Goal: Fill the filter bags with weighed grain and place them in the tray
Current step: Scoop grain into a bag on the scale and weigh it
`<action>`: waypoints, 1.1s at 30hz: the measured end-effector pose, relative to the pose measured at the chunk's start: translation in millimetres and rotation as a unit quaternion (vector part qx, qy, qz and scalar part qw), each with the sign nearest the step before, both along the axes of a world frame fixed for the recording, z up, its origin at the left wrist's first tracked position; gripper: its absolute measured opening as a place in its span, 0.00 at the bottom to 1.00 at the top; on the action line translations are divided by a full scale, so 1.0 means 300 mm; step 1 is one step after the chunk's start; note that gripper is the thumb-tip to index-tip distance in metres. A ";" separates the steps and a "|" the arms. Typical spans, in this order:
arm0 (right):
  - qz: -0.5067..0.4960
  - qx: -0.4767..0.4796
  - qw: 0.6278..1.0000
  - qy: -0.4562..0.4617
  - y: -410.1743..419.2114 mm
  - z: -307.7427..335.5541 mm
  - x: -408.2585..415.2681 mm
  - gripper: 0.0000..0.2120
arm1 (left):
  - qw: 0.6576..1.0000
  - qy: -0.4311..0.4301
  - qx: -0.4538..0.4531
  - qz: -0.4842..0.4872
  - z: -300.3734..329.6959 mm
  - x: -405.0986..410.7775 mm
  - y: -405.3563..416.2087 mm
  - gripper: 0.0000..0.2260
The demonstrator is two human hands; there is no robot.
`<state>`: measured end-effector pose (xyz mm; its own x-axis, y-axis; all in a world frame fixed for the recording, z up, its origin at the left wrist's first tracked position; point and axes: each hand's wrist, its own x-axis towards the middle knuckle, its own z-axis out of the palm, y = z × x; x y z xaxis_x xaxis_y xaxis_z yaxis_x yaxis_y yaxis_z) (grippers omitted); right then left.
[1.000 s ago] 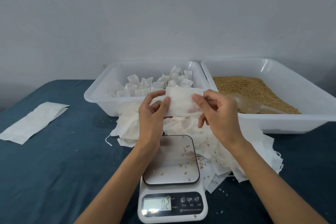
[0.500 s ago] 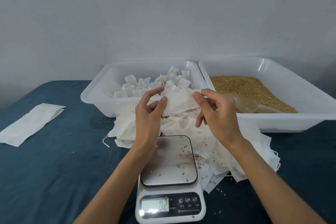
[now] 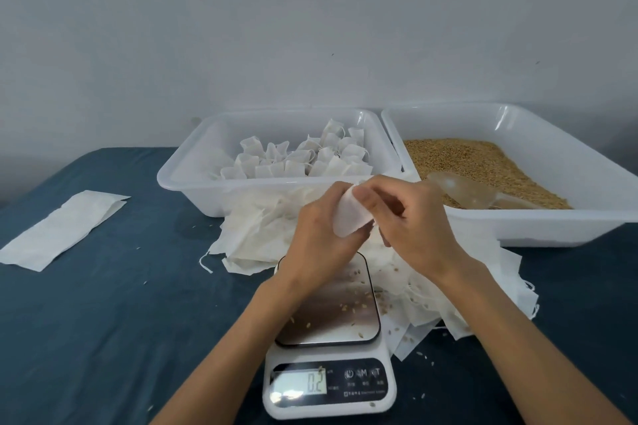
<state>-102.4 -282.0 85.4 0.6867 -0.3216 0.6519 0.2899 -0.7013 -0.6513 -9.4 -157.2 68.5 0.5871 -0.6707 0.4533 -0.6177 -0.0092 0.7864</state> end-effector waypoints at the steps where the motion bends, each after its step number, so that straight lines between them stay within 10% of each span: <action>1: -0.004 -0.009 1.000 -0.004 -0.006 0.008 -0.004 0.18 | 0.999 0.032 -0.010 -0.006 0.003 0.000 0.004 0.11; 11: -0.054 0.050 0.995 -0.074 -0.172 0.147 -0.119 0.19 | 0.964 0.222 -0.077 -0.121 0.013 -0.027 0.039 0.10; 14: -0.204 -0.033 0.971 0.116 -0.398 0.165 -0.178 0.08 | 0.957 0.233 -0.084 -0.150 0.002 -0.030 0.073 0.12; 17: -0.273 -0.093 0.862 0.416 -0.589 0.122 -0.219 0.26 | 0.957 0.232 -0.067 -0.159 -0.016 -0.031 0.105 0.13; 20: -0.264 -0.104 0.800 0.529 -0.670 0.081 -0.231 0.26 | 0.952 0.255 -0.066 -0.153 -0.030 -0.036 0.120 0.12; 26: -0.264 -0.145 0.779 0.549 -0.731 0.049 -0.207 0.06 | 0.939 0.290 -0.089 -0.160 -0.038 -0.034 0.116 0.15; 33: -0.364 -0.231 0.763 0.482 -0.770 0.044 -0.232 0.14 | 0.940 0.295 -0.092 -0.146 -0.041 -0.029 0.110 0.09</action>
